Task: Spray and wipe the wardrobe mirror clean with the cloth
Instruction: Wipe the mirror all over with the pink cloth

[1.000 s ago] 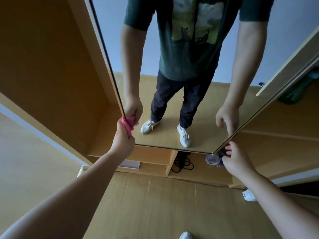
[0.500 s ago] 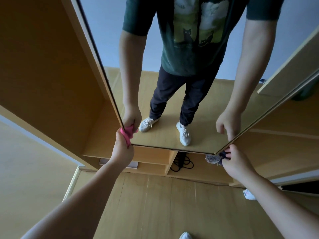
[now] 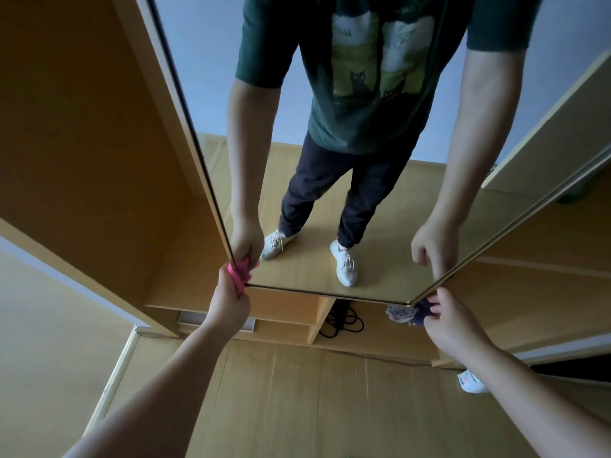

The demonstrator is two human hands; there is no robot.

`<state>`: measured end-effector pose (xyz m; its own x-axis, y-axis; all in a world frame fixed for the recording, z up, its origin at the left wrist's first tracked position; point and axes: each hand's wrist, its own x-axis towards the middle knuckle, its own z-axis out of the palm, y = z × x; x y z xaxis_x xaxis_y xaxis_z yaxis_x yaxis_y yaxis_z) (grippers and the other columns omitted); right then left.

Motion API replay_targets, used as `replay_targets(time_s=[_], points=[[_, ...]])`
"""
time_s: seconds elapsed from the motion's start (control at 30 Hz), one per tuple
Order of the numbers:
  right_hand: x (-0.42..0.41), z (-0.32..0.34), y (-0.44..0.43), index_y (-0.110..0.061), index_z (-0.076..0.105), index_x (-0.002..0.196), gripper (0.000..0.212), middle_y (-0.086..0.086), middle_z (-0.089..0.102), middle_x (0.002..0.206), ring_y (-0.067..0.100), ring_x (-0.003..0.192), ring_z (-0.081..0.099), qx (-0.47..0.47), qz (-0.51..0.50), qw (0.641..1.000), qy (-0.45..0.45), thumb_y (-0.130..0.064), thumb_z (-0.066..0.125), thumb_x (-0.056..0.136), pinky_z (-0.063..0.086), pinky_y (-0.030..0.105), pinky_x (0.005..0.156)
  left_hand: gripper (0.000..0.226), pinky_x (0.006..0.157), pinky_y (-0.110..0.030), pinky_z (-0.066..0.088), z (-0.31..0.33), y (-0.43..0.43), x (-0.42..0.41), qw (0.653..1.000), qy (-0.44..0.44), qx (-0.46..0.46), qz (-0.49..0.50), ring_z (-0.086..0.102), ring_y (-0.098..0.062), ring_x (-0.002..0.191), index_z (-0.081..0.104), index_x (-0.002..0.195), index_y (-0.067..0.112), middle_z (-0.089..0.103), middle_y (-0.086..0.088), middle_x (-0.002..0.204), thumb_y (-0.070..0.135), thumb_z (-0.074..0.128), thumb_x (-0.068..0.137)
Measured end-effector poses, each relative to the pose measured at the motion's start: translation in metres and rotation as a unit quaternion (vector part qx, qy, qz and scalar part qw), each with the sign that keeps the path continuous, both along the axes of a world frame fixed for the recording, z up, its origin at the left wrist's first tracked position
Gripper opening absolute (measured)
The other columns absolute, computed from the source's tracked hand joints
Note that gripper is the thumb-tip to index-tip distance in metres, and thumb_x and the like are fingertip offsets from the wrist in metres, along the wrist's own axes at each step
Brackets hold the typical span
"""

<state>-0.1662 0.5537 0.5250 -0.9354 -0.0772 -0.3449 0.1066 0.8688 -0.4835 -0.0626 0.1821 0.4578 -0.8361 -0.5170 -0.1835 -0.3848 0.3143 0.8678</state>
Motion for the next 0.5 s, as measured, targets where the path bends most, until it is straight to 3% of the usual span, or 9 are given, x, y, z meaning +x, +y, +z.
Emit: replay_targets(time_s=[0.2,0.33,0.5], points=[[-0.001,0.008,0.001,-0.016,0.048,0.131,0.046,-0.005,0.054,0.112,0.017,0.098,0.057,0.009,-0.006,1.0,-0.003,-0.009,0.057,0.087,0.047,0.033,0.081,0.042,0.075,-0.042,0.053,0.009,-0.004,0.009,1.0,0.015,-0.011,0.015,0.06,-0.016,0.099,0.045,0.124,0.021,0.062,0.008,0.11,-0.002,0.043,0.09],[0.004,0.016,0.0,-0.018,0.048,0.135,0.05,-0.008,0.053,0.107,0.016,0.096,0.059,0.008,-0.01,1.0,-0.007,-0.01,0.058,0.087,0.049,0.035,0.08,0.051,0.064,-0.036,0.054,0.025,-0.021,0.021,0.998,-0.025,-0.009,0.056,0.062,-0.028,0.086,0.042,0.13,0.019,0.062,-0.003,0.1,-0.005,0.051,0.085],[0.018,0.034,-0.002,-0.016,0.036,0.148,0.06,-0.006,0.056,0.114,0.017,0.102,0.058,-0.001,-0.024,1.0,-0.018,-0.012,0.057,0.091,0.049,0.034,0.085,0.049,0.062,-0.042,0.057,0.069,-0.045,0.035,0.998,-0.025,-0.01,0.065,0.064,-0.03,0.082,0.043,0.13,0.016,0.063,-0.009,0.095,-0.005,0.052,0.086]])
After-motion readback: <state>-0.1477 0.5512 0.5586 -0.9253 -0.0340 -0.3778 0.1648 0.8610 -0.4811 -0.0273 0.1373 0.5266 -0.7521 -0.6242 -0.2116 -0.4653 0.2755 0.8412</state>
